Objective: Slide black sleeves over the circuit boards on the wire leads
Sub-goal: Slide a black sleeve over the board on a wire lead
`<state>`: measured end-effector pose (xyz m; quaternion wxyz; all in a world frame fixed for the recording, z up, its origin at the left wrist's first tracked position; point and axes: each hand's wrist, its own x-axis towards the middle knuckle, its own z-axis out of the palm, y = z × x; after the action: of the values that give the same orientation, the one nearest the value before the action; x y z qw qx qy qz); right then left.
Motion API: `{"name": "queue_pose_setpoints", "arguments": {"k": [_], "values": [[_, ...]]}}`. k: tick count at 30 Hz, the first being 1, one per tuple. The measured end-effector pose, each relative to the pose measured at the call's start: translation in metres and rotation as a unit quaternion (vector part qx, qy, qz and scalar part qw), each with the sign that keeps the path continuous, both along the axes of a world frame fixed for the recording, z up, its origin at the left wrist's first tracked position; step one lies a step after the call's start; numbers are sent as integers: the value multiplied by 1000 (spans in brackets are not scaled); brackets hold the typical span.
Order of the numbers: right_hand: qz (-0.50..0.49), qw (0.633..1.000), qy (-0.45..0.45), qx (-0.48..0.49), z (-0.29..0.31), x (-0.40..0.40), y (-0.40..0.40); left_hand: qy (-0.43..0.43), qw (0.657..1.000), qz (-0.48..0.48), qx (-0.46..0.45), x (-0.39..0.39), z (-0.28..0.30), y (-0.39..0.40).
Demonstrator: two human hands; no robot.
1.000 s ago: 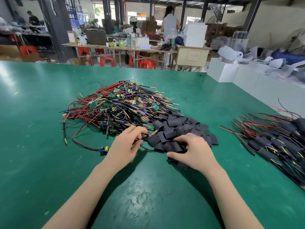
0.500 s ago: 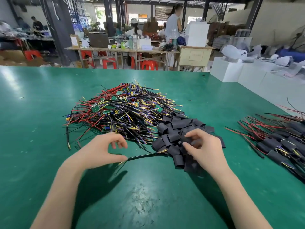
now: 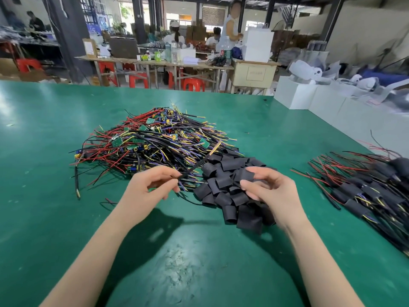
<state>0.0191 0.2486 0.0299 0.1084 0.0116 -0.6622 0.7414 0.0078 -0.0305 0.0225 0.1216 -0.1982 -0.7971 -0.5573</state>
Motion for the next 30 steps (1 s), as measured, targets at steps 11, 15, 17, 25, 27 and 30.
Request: {"name": "queue_pose_setpoints", "arguments": {"k": [11,15,17,25,27,30], "values": [[-1,993,55,109,-15,7,-43,-79,988,-17,130,16,-18,59],[9,987,60,147,-21,9,-52,-72,991,-39,109,15,-19,56],[10,978,89,191,-22,11,-50,-73,994,-32,79,12,-21,53],[66,867,225,439,-15,10,-32,-103,995,-12,-14,3,-26,42],[59,848,234,471,-16,11,-32,-107,993,-23,-33,4,-27,40],[51,818,258,511,-14,13,-34,-104,993,-31,-55,4,-26,38]]}}
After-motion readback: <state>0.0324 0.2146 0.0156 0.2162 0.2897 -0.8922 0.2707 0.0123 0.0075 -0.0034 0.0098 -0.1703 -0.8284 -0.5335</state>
